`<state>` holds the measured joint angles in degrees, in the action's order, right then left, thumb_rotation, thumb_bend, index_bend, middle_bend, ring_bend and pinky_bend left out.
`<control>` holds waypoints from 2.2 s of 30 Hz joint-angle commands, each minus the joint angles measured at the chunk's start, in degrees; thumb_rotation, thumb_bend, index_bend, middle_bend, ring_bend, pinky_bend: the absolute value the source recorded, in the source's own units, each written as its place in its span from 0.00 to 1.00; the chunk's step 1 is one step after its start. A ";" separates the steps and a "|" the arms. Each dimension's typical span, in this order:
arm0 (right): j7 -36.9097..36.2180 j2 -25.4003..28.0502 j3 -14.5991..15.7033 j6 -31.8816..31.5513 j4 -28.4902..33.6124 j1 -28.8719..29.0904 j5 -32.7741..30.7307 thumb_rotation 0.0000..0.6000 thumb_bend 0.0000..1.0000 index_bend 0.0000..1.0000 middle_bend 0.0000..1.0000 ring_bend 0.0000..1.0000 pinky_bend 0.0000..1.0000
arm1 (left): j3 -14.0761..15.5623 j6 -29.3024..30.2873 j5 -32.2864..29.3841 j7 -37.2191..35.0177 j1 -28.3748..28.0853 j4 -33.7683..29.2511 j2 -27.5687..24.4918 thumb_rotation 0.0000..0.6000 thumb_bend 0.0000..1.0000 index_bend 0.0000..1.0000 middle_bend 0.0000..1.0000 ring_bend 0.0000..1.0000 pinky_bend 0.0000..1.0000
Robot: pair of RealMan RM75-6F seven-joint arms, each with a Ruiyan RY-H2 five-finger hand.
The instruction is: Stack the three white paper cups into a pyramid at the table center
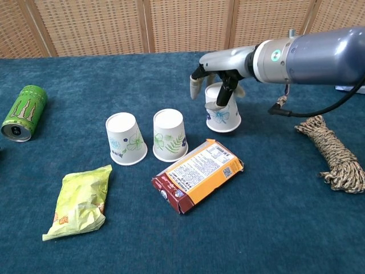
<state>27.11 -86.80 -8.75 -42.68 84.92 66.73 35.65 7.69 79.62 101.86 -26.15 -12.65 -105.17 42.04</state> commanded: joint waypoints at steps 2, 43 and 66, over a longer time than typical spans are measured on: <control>-1.81 3.48 -1.58 -0.27 5.21 -0.33 0.57 1.00 0.48 0.32 0.24 0.23 0.72 | -0.11 0.23 0.16 -0.19 0.06 0.15 0.08 1.00 0.44 0.00 0.00 0.00 0.14; -3.67 6.62 -6.31 -5.45 21.11 9.68 -6.78 1.00 0.48 0.30 0.24 0.23 0.72 | -0.75 -1.08 0.30 -2.46 -1.34 2.31 1.46 1.00 0.44 0.00 0.00 0.00 0.14; -0.84 0.61 -6.15 -6.15 14.10 14.70 -12.67 1.00 0.48 0.29 0.23 0.23 0.72 | -0.27 -1.32 -0.28 -4.88 -1.18 5.05 2.54 1.00 0.44 0.00 0.00 0.00 0.14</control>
<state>26.25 -86.17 -14.89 -48.83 99.05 81.40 23.02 7.42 78.31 101.57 -31.03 -13.82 -100.11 44.58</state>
